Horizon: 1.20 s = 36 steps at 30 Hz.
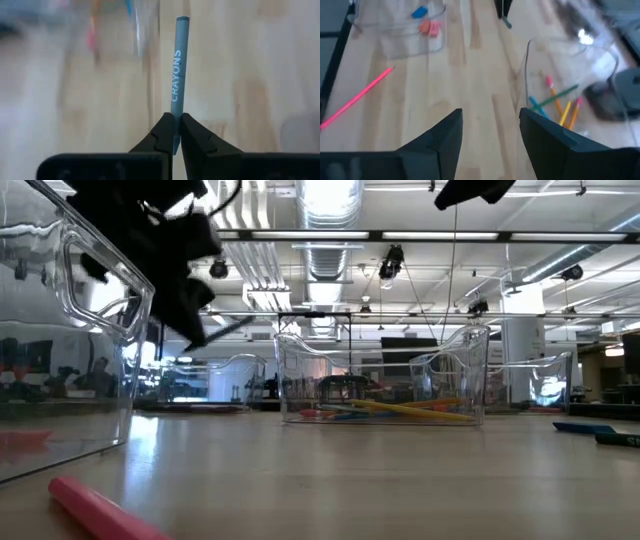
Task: Sort crayons/erasers/pens/pencils in bins
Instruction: Put the gray crayon into the top right transparent bin
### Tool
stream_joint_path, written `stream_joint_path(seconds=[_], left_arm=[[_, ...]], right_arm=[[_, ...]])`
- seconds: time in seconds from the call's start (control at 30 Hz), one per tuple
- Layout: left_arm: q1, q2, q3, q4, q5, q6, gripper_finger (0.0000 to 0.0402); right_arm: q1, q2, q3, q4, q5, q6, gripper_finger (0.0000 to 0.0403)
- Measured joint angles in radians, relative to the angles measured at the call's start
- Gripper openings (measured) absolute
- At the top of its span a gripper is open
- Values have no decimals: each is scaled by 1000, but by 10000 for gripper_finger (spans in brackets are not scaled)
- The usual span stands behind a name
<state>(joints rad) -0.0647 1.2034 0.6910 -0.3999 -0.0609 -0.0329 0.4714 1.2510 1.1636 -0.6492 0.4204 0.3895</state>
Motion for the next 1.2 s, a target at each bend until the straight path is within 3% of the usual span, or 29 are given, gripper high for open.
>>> stream_joint_path(seconds=[0.13, 0.3, 0.47, 0.67, 1.07, 1.2], left_arm=[[0, -44, -5, 187, 0, 24, 1], [-9, -49, -39, 500, 25, 16, 1], [-35, 12, -64, 720, 21, 13, 0], [-45, 138, -35, 915, -12, -51, 0], [-53, 297, 52, 1052, -12, -85, 0], [-53, 348, 67, 1107, 34, -63, 0]], right_arm=[[-38, -25, -92, 189, 27, -118, 187], [-79, -39, -238, 569, 18, -328, 187], [-95, -34, -381, 964, -9, -429, 187], [-122, -15, -508, 1300, -10, -452, 187], [-132, 16, -512, 1370, -9, -395, 187], [-138, 40, -498, 1372, -7, -390, 187]])
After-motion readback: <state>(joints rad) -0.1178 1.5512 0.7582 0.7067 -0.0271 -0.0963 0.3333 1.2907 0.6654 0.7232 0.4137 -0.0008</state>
